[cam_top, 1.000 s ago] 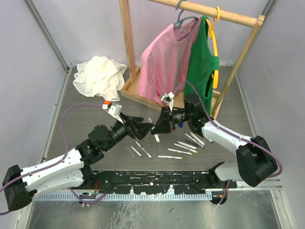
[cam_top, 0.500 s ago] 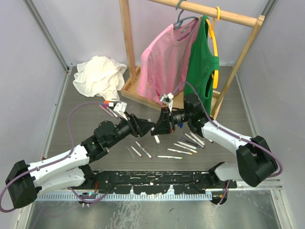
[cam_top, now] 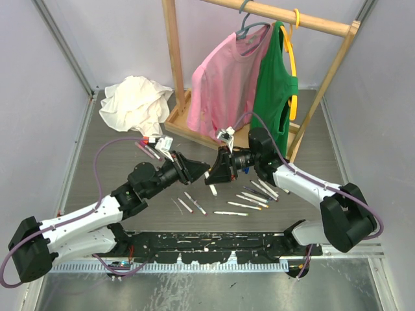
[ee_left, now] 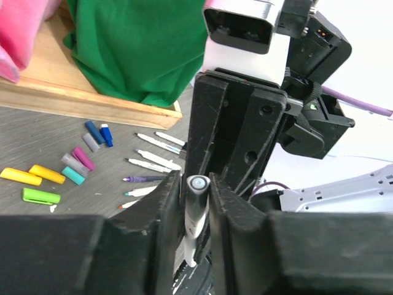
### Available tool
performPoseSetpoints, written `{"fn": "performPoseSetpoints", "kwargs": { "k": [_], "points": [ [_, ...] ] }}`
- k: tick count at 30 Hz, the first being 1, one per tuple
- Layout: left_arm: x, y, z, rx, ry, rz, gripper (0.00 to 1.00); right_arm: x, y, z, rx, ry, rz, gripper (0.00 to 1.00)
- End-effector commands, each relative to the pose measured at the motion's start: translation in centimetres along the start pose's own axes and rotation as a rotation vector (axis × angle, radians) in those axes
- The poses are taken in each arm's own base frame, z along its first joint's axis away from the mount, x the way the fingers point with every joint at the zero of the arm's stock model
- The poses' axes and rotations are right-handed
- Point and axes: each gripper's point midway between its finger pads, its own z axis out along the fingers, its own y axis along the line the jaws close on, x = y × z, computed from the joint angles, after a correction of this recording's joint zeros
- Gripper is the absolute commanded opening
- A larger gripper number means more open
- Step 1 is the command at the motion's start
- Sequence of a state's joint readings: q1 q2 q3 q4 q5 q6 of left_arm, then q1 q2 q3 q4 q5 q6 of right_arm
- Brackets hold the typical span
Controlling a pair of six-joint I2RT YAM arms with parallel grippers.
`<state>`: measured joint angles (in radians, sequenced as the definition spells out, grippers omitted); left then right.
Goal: Open the pen caps
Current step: Open the pen cap from the pen, then place the pen at the center of the board.
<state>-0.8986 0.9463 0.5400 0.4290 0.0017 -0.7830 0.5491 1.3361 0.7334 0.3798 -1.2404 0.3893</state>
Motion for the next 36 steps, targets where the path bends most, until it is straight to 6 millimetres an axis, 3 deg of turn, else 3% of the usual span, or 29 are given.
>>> {"fn": "performPoseSetpoints", "kwargs": {
  "k": [1,4,8,10,19,24,28,33,36],
  "points": [
    [-2.6,-2.8,0.3,0.090,-0.064,-0.004,0.18,-1.7,0.9,0.3,-0.031,-0.008,-0.091,0.01],
    [-2.6,-2.6,0.3,0.092,-0.061,0.004,0.00,-1.6,0.8,0.4,-0.030,-0.005,-0.084,0.01],
    [-3.5,-2.3,0.2,0.098,-0.084,0.047,0.00,-1.1,0.5,0.7,-0.037,0.007,-0.063,0.01],
    [-5.1,-2.0,0.1,0.100,-0.120,0.071,0.00,-0.7,0.4,1.0,-0.042,0.016,-0.050,0.01],
    [-15.8,0.9,-2.0,0.006,-0.363,0.160,0.00,2.1,-0.6,3.3,-0.023,0.053,0.003,0.01],
    [-18.2,3.4,-4.2,-0.076,-0.423,0.141,0.00,2.8,-0.9,4.3,0.018,0.055,0.018,0.01],
    [-15.8,8.1,-6.0,-0.253,-0.376,0.091,0.00,3.5,-2.2,5.6,0.135,0.069,0.045,0.01],
    [-8.6,15.7,-9.6,-0.564,-0.229,-0.023,0.00,5.1,-4.0,8.6,0.314,0.116,0.130,0.01],
    [-4.6,19.1,-12.1,-0.718,-0.165,-0.102,0.00,6.6,-5.2,10.7,0.460,0.182,0.159,0.01]
  ]
}}
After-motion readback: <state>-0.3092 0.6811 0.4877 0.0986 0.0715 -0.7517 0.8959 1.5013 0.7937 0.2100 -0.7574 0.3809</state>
